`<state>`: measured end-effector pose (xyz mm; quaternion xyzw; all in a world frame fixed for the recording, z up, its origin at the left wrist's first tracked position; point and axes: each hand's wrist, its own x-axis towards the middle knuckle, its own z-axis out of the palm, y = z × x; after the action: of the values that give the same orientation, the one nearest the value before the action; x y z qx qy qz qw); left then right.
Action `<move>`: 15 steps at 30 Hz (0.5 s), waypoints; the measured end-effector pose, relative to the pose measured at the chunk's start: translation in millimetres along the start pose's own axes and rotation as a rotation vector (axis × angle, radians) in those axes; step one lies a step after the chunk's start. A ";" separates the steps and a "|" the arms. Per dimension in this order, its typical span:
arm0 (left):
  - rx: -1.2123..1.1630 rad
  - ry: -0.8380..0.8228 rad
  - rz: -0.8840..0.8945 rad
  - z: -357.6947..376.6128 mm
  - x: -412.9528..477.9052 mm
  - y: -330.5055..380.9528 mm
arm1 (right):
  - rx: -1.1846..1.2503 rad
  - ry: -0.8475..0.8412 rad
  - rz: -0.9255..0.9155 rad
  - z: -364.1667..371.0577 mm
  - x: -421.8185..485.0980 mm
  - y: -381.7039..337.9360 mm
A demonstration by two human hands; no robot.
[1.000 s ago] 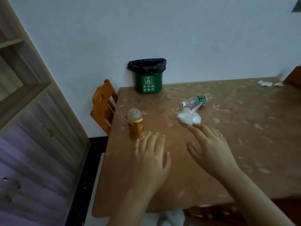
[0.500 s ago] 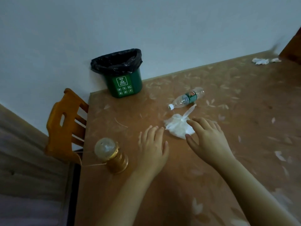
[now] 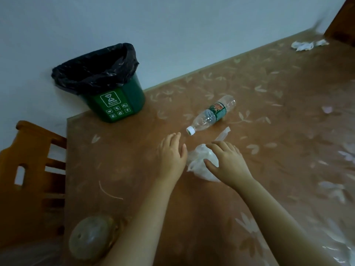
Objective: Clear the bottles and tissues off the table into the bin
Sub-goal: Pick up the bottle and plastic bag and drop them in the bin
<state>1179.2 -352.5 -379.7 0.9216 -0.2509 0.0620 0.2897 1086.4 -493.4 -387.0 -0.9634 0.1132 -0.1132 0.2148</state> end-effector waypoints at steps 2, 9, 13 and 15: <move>-0.027 -0.042 -0.010 12.5 13.7 -7.7 | 0.011 -0.023 0.028 11.0 9.3 6.6; -0.126 -0.092 -0.093 48.6 50.1 -20.1 | 0.065 -0.054 0.094 35.0 31.0 27.0; -0.192 -0.119 -0.139 68.6 61.4 -26.7 | 0.123 -0.058 0.122 47.2 32.9 34.3; -0.241 -0.134 -0.187 77.1 64.9 -27.2 | 0.145 -0.059 0.126 52.5 32.9 38.1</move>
<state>1246.6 -404.6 -440.1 0.9015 -0.1884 -0.0574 0.3853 1125.1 -515.4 -444.4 -0.9393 0.1587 -0.0789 0.2937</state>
